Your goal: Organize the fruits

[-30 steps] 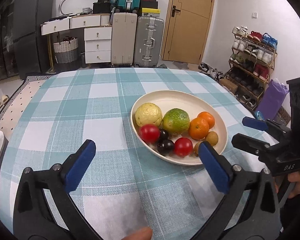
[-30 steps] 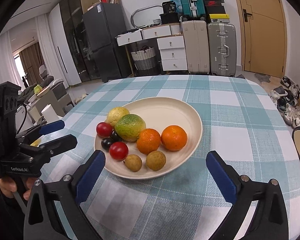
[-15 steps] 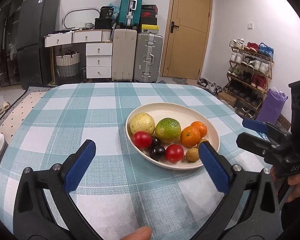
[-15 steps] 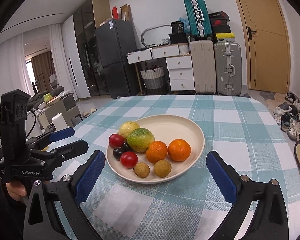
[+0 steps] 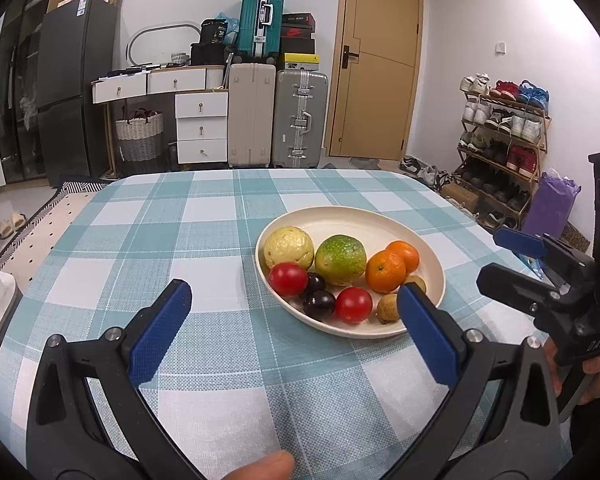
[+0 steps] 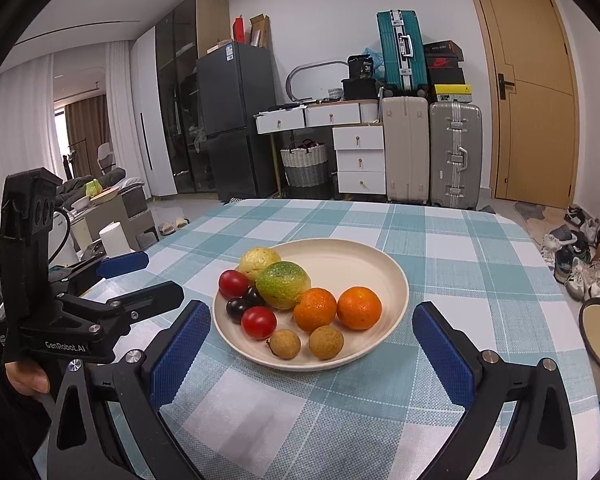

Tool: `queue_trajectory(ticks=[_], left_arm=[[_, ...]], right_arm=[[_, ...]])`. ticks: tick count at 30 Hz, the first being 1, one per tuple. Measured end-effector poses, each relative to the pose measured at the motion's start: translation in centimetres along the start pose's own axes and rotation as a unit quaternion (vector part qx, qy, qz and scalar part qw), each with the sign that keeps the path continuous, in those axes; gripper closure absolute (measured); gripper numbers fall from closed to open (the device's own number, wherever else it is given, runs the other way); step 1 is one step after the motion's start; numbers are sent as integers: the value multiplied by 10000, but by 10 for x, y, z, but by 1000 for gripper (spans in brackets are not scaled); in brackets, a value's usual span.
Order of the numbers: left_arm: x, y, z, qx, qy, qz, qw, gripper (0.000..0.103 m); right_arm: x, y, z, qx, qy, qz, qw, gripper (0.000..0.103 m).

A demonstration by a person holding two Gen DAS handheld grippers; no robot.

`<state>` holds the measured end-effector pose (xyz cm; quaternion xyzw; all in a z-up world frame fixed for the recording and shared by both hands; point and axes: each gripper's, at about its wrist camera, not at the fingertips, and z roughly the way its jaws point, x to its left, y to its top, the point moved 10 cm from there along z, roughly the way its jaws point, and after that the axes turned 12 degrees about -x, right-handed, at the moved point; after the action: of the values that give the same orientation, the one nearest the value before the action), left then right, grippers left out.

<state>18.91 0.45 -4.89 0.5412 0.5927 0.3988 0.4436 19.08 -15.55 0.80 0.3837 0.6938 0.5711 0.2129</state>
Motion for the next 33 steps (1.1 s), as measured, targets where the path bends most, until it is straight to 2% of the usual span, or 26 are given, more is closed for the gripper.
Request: queue_trajectory(ticks=[33], left_arm=[[3,0,1,8,1,-34,10000,0]], right_arm=[[2,1,-1,-33,27,-30,10000,0]])
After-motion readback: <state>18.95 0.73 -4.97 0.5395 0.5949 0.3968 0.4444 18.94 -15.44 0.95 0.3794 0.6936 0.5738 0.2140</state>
